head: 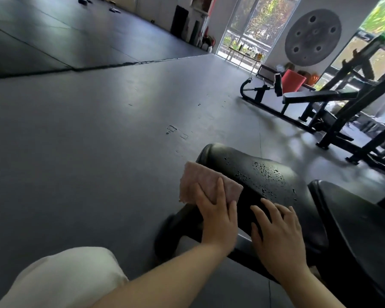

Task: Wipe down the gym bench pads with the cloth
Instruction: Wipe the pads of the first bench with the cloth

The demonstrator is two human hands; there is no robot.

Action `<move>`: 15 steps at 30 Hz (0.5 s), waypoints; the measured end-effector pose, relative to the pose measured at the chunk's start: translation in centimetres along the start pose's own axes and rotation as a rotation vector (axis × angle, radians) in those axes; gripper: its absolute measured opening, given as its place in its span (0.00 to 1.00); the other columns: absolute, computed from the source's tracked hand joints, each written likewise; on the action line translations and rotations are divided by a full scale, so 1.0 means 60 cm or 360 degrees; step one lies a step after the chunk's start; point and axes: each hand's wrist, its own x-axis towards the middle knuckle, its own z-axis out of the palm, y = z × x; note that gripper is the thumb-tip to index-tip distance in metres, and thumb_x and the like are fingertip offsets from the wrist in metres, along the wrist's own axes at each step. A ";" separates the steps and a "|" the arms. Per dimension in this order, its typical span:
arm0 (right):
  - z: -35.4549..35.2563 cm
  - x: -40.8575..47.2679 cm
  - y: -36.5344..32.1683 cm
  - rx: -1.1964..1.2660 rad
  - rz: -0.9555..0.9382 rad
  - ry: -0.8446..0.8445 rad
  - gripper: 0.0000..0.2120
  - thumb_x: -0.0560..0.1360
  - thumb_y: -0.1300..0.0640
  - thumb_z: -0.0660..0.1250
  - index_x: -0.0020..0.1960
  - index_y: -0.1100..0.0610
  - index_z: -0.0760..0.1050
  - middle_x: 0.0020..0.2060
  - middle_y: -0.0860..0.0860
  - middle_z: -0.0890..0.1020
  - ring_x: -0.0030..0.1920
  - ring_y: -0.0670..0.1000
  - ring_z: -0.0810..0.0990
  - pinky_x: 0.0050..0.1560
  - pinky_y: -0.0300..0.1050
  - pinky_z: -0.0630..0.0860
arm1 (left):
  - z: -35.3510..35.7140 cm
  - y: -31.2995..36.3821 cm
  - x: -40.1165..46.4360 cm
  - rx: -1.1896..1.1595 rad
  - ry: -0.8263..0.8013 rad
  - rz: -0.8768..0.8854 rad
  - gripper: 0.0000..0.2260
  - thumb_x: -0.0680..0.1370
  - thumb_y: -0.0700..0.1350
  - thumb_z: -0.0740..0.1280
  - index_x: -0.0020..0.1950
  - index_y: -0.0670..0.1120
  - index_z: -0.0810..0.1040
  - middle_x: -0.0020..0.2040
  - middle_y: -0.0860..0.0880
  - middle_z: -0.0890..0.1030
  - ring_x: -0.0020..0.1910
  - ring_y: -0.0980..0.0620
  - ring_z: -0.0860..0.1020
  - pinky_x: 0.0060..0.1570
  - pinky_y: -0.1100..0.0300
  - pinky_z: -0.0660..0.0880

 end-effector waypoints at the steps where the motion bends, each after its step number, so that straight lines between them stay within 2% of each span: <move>1: -0.001 0.000 -0.001 -0.0018 0.0013 0.0000 0.19 0.71 0.53 0.56 0.55 0.57 0.80 0.56 0.58 0.80 0.53 0.62 0.76 0.60 0.64 0.70 | 0.005 0.007 -0.007 0.0042 -0.0010 -0.0022 0.34 0.67 0.72 0.26 0.71 0.63 0.31 0.69 0.42 0.24 0.74 0.42 0.33 0.66 0.66 0.32; 3: -0.004 0.000 -0.003 -0.0052 0.0028 -0.0018 0.19 0.71 0.54 0.55 0.54 0.56 0.80 0.56 0.58 0.80 0.52 0.63 0.77 0.59 0.64 0.71 | 0.006 0.019 0.000 0.0077 -0.0040 -0.0113 0.35 0.66 0.73 0.27 0.71 0.64 0.31 0.69 0.43 0.23 0.72 0.43 0.30 0.67 0.63 0.31; 5: -0.010 0.001 -0.001 -0.0078 0.0012 -0.0093 0.20 0.70 0.54 0.55 0.55 0.56 0.80 0.57 0.57 0.80 0.52 0.63 0.79 0.58 0.64 0.71 | -0.005 0.034 0.027 0.0131 -0.0098 -0.0232 0.33 0.72 0.68 0.37 0.75 0.59 0.38 0.71 0.38 0.28 0.73 0.38 0.35 0.74 0.52 0.41; 6: -0.013 0.000 0.001 -0.0092 -0.0002 -0.0134 0.20 0.70 0.54 0.55 0.56 0.55 0.80 0.57 0.57 0.80 0.53 0.63 0.79 0.59 0.64 0.71 | -0.012 0.040 0.042 0.0209 -0.0133 -0.0279 0.30 0.76 0.65 0.43 0.76 0.58 0.42 0.73 0.36 0.31 0.73 0.35 0.38 0.73 0.46 0.45; 8: -0.022 -0.001 0.006 -0.0102 -0.0032 -0.0194 0.20 0.69 0.55 0.58 0.57 0.54 0.80 0.58 0.56 0.80 0.54 0.63 0.79 0.58 0.64 0.72 | -0.027 0.045 0.064 0.0432 -0.0161 -0.0283 0.25 0.81 0.58 0.51 0.76 0.60 0.47 0.74 0.37 0.36 0.72 0.33 0.43 0.72 0.42 0.48; 10: -0.030 0.003 0.011 -0.0091 -0.0034 -0.0289 0.21 0.66 0.56 0.61 0.58 0.54 0.80 0.58 0.56 0.80 0.53 0.62 0.80 0.57 0.62 0.75 | -0.043 0.044 0.081 0.0629 -0.0156 -0.0153 0.24 0.81 0.57 0.53 0.76 0.61 0.51 0.75 0.38 0.40 0.72 0.33 0.48 0.71 0.42 0.49; 11: -0.031 0.004 0.016 -0.0086 -0.0045 -0.0359 0.22 0.67 0.56 0.60 0.58 0.54 0.79 0.58 0.56 0.80 0.53 0.62 0.80 0.57 0.61 0.76 | -0.050 0.042 0.088 0.0701 -0.0182 -0.0095 0.23 0.80 0.57 0.53 0.76 0.61 0.53 0.76 0.39 0.42 0.72 0.33 0.49 0.71 0.42 0.49; 15: -0.034 0.012 0.037 -0.0068 -0.0191 -0.0675 0.26 0.71 0.53 0.51 0.64 0.53 0.76 0.64 0.55 0.77 0.60 0.61 0.77 0.60 0.57 0.73 | -0.081 0.040 0.112 0.0954 -0.0490 0.0075 0.23 0.81 0.56 0.50 0.76 0.60 0.50 0.77 0.43 0.42 0.74 0.35 0.43 0.72 0.40 0.45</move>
